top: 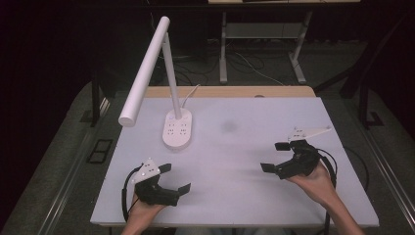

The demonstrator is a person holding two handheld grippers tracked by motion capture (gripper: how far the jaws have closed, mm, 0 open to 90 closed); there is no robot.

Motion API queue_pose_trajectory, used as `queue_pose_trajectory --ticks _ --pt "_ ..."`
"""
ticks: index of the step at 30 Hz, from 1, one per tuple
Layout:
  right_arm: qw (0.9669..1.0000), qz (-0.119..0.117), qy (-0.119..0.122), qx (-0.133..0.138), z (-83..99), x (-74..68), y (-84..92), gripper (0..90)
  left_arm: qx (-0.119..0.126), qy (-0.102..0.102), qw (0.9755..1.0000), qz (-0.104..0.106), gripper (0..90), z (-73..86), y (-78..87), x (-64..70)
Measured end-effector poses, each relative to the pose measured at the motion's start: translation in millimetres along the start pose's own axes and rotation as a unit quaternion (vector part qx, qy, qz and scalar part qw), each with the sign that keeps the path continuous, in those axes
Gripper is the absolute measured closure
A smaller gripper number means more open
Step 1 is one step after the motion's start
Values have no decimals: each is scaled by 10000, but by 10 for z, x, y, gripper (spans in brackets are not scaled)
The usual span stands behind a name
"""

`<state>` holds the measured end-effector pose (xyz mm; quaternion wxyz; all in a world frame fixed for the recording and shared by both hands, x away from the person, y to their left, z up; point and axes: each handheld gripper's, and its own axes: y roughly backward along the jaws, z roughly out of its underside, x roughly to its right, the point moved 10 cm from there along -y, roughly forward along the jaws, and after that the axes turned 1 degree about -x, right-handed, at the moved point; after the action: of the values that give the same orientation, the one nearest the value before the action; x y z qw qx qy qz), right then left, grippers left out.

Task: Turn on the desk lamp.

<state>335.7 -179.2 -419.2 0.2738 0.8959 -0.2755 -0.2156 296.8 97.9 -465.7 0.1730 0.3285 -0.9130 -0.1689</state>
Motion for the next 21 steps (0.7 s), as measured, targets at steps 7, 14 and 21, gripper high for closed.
queue_pose_trajectory --ticks 7,14,21 --pt "9999 -26 80 -58 -102 -12 -72 7 -2 -27 10000 6 0 -1 -1 0" --pt "9997 -77 165 -148 -212 -25 -181 7 -12 -22 10000 12 0 3 -1 6" --pt "9994 -84 234 -260 -315 -21 -309 7 -17 -25 10000 14 0 4 -2 3"
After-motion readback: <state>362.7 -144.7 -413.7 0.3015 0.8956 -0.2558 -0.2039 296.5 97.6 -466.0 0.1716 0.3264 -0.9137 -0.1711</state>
